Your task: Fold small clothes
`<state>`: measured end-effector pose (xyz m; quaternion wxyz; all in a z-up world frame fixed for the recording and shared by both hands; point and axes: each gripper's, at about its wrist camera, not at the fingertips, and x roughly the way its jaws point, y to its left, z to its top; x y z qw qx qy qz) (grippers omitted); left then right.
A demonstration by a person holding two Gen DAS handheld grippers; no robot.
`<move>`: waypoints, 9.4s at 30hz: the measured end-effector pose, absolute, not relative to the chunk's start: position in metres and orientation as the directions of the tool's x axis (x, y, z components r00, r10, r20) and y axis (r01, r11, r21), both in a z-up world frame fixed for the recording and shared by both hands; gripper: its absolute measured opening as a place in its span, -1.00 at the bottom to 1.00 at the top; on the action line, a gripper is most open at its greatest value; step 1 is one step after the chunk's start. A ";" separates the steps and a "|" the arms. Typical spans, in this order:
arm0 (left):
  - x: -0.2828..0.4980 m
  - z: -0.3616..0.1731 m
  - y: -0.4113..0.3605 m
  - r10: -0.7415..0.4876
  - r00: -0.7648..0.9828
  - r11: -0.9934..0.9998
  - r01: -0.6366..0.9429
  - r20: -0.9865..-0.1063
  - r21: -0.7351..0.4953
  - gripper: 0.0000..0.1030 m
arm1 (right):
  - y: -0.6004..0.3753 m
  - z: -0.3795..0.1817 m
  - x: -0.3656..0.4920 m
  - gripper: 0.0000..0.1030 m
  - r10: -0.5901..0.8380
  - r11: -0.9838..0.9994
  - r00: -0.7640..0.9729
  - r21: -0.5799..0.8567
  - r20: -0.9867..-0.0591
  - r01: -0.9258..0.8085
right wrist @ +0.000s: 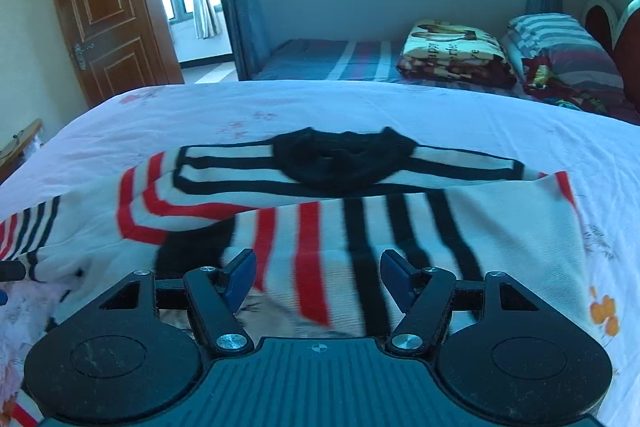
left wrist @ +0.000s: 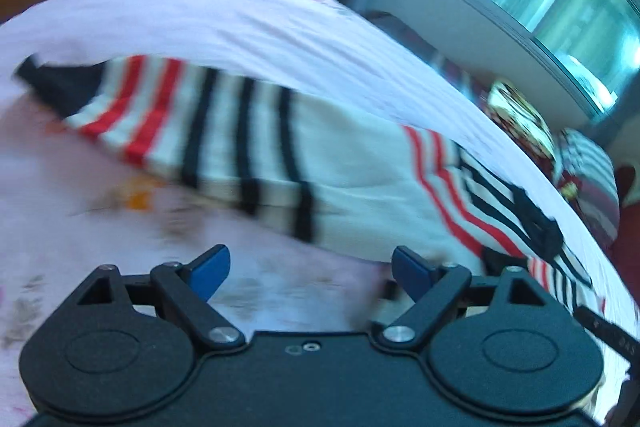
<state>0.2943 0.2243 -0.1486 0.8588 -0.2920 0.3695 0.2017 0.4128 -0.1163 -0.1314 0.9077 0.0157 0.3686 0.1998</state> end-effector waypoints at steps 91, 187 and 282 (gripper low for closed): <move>0.422 -0.172 0.167 -0.075 0.671 0.911 -0.254 -0.738 -0.324 0.54 | -0.163 -0.128 0.439 -0.87 0.258 0.956 0.692 0.281 -0.674 -0.082; 0.451 -0.171 0.067 -0.015 0.685 0.991 -0.084 -0.729 -0.100 0.20 | -0.180 -0.167 0.479 -0.94 0.213 0.965 0.635 0.059 -0.743 -0.254; 0.154 -0.167 0.054 -0.059 0.656 0.997 0.069 -0.753 -0.018 0.36 | -0.198 -0.153 0.160 -0.06 0.152 0.974 0.602 0.014 -0.784 -0.228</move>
